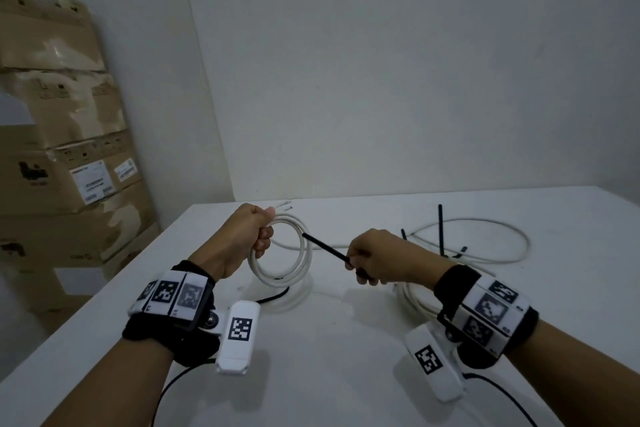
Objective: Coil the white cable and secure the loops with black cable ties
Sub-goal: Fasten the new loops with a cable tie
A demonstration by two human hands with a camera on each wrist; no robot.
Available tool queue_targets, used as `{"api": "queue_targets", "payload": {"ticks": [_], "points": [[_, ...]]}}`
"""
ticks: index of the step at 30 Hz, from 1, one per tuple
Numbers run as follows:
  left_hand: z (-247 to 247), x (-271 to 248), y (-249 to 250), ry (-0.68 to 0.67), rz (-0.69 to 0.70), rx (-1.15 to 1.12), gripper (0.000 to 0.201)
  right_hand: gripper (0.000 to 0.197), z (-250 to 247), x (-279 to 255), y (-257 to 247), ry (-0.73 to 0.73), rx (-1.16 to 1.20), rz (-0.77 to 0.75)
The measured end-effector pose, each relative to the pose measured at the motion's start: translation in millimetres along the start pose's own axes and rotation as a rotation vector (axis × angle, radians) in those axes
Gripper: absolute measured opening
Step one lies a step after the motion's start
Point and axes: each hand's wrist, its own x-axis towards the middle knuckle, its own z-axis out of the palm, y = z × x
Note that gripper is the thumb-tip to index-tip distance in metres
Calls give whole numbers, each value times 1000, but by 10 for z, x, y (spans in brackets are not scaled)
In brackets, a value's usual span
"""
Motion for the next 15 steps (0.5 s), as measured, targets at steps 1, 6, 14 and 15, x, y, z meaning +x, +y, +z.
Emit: {"api": "queue_targets", "payload": {"ticks": [1, 6, 14, 15], "points": [[77, 21, 30, -3, 15, 4, 34, 22, -16, -44, 45, 74, 96, 23], [540, 76, 187, -84, 72, 37, 26, 21, 87, -252, 153, 193, 546, 42], [1229, -38, 367, -188, 85, 68, 30, 27, 67, -286, 132, 218, 1038, 179], [1274, -43, 370, -180, 79, 60, 29, 29, 44, -281, 141, 249, 1107, 164]]}}
